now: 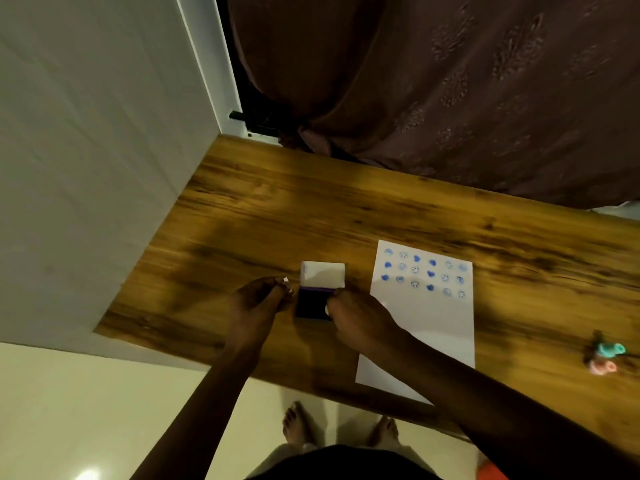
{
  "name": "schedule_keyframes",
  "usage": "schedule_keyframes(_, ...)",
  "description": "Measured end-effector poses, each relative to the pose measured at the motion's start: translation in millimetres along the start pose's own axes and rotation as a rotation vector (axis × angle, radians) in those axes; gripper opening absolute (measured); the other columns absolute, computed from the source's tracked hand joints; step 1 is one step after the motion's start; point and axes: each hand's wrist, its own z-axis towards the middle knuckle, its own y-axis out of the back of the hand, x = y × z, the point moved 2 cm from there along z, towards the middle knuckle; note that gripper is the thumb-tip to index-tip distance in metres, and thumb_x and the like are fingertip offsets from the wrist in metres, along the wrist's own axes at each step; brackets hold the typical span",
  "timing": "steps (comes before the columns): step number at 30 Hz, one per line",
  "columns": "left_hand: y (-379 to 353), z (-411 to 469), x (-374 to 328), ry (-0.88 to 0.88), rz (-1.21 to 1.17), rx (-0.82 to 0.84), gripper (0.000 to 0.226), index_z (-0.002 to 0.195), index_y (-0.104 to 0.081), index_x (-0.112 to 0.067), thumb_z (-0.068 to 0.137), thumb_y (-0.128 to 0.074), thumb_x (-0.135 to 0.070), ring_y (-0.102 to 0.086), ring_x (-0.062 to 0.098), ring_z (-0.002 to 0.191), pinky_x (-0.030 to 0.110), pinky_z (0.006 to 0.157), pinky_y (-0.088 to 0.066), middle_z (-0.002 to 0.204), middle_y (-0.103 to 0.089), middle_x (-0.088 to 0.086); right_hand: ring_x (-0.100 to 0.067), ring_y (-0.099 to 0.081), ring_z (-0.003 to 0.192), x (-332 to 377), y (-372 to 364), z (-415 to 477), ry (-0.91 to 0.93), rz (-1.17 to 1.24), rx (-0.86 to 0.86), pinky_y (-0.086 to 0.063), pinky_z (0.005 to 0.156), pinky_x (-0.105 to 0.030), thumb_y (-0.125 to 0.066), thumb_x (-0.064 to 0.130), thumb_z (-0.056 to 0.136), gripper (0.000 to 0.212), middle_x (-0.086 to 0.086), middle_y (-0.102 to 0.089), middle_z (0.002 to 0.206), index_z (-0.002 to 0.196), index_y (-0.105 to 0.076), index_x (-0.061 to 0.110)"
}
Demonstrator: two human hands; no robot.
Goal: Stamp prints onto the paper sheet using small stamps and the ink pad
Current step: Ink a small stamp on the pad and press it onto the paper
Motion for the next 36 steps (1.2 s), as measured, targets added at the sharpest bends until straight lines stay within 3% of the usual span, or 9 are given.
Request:
schedule_keyframes(8, -11, 5, -6, -0.003, 0.01, 0.038, 0.012, 0.1, -0.08, -0.013, 0.096, -0.071, -0.02, -0.079, 0.015, 0.087, 0.027, 0.074, -0.062, 0.091, -0.082, 0.005, -0.038, -0.056, 0.13, 5, 1, 8, -0.004, -0.059, 0.056, -0.046, 0.107, -0.048, -0.07, 0.018, 0.093, 0.048, -0.019, -0.055, 0.143, 0.137, -0.054, 0.009)
schedule_keyframes(11, -13, 4, -12, -0.017, 0.011, 0.029, 0.011, 0.097, -0.082, -0.016, 0.096, -0.071, -0.017, -0.079, 0.018, 0.087, 0.032, 0.078, -0.063, 0.091, -0.083, 0.005, -0.037, -0.064, 0.111, 5, 9, 9, 0.0, -0.032, 0.001, -0.054, 0.087, -0.048, -0.062, 0.015, 0.095, 0.026, -0.021, -0.063, 0.129, 0.12, -0.061, 0.009)
schedule_keyframes(15, -18, 1, -17, -0.015, -0.001, 0.07, 0.014, 0.102, -0.081, -0.015, 0.098, -0.068, -0.016, -0.078, 0.026, 0.098, 0.036, 0.083, -0.064, 0.098, -0.083, 0.006, -0.033, -0.059, 0.125, -2, 17, 6, -0.052, 0.118, -0.023, -0.05, 0.105, -0.043, -0.069, 0.022, 0.094, 0.044, -0.016, -0.059, 0.138, 0.134, -0.056, 0.009)
schedule_keyframes(18, -22, 2, -18, -0.005, -0.015, 0.078, 0.017, 0.108, -0.079, -0.007, 0.098, -0.068, -0.015, -0.076, 0.036, 0.103, 0.049, 0.092, -0.061, 0.104, -0.081, 0.016, -0.029, -0.065, 0.117, -13, 33, 1, -0.098, 0.288, -0.088, -0.055, 0.094, -0.033, -0.072, 0.027, 0.091, 0.034, -0.013, -0.066, 0.129, 0.12, -0.066, 0.011)
schedule_keyframes(20, -25, 1, -16, 0.01, -0.022, 0.087, 0.017, 0.107, -0.079, -0.006, 0.097, -0.068, -0.014, -0.075, 0.035, 0.099, 0.051, 0.093, -0.059, 0.103, -0.08, 0.02, -0.025, -0.071, 0.103, -28, 47, -2, -0.155, 0.38, -0.13, -0.055, 0.077, -0.022, -0.075, 0.028, 0.087, 0.025, -0.009, -0.074, 0.114, 0.107, -0.073, 0.013)
schedule_keyframes(22, -27, 2, -14, 0.026, -0.022, 0.107, 0.016, 0.106, -0.079, -0.006, 0.097, -0.069, -0.014, -0.074, 0.032, 0.095, 0.05, 0.092, -0.058, 0.102, -0.079, 0.021, -0.023, -0.072, 0.088, -46, 57, -8, -0.228, 0.407, -0.195, -0.049, 0.063, -0.023, -0.075, 0.029, 0.086, 0.017, -0.007, -0.076, 0.095, 0.094, -0.076, 0.014)
schedule_keyframes(24, -30, 2, -9, 0.039, -0.02, 0.127, 0.016, 0.106, -0.078, -0.006, 0.097, -0.069, -0.015, -0.074, 0.029, 0.093, 0.047, 0.089, -0.059, 0.101, -0.08, 0.018, -0.023, -0.07, 0.085, -67, 58, -15, -0.316, 0.377, -0.265, -0.051, 0.066, -0.028, -0.072, 0.03, 0.088, 0.018, -0.006, -0.074, 0.091, 0.093, -0.074, 0.013)
schedule_keyframes(30, -38, 4, 3, 0.074, -0.022, 0.152, 0.02, 0.108, -0.078, -0.007, 0.094, -0.073, -0.021, -0.076, 0.022, 0.091, 0.028, 0.078, -0.06, 0.099, -0.081, 0.012, -0.027, -0.07, 0.104, -92, 30, -32, -0.457, 0.251, -0.301, -0.055, 0.088, -0.032, -0.066, 0.031, 0.094, 0.029, -0.008, -0.072, 0.117, 0.118, -0.067, 0.014)
schedule_keyframes(36, -41, 7, 4, 0.11, -0.007, 0.154, 0.015, 0.103, -0.08, -0.014, 0.093, -0.074, -0.023, -0.077, 0.025, 0.094, 0.032, 0.082, -0.06, 0.099, -0.082, 0.009, -0.027, -0.068, 0.11, -86, 27, -31, -0.447, 0.227, -0.3, -0.055, 0.095, -0.034, -0.066, 0.031, 0.095, 0.032, -0.008, -0.07, 0.121, 0.121, -0.065, 0.014)
